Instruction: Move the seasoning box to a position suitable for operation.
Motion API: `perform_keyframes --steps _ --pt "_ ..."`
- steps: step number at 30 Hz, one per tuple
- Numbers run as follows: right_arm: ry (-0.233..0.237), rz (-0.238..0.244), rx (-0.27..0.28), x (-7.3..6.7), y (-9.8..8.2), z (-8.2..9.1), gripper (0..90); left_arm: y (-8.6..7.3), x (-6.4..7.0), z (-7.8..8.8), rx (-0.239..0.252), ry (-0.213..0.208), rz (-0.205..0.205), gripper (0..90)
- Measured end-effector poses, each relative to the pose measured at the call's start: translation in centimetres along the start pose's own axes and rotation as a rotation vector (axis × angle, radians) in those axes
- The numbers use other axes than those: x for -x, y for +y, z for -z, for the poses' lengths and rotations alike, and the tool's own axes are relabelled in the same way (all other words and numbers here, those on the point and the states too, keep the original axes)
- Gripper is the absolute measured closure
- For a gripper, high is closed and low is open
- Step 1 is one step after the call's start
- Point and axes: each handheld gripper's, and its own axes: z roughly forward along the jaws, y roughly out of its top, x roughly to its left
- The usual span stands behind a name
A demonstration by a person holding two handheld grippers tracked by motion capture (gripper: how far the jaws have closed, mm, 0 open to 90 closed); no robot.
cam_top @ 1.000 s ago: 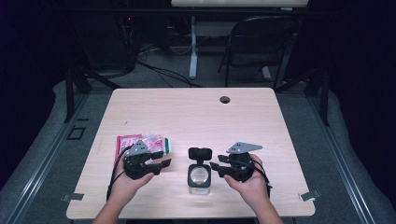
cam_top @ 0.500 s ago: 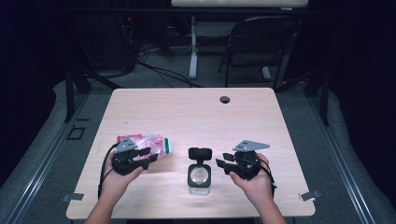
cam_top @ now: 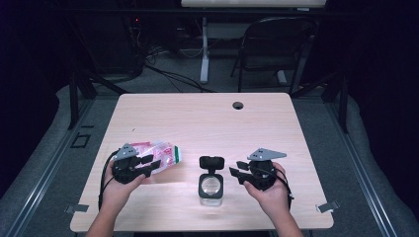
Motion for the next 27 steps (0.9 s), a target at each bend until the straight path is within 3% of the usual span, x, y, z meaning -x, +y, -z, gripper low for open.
perform_keyframes --steps 5,10,15,19,24,27 --pt "0.002 0.001 -0.004 0.0 0.0 -0.1 61.8 -0.2 0.0 -0.3 -0.004 -0.006 -0.012 58.5" --pt "0.007 -0.004 -0.01 0.1 -0.1 -0.1 61.8 -0.4 0.0 -0.8 -0.01 0.027 -0.041 51.0" --pt "0.006 -0.006 -0.014 0.1 -0.3 -0.2 61.8 -0.6 0.1 -1.3 -0.021 0.036 -0.108 50.7" --pt "0.005 -0.013 -0.015 0.2 -0.4 -0.3 61.7 -0.8 0.1 -1.8 -0.049 0.03 -0.094 50.1" --pt "0.002 -0.018 -0.019 0.3 -0.6 -0.2 61.7 -1.2 -0.4 -2.4 -0.082 0.05 -0.073 49.5" --pt "-0.001 -0.021 -0.019 0.3 -0.8 -0.2 61.5 -1.4 -0.7 -2.8 -0.105 0.077 -0.093 49.0"
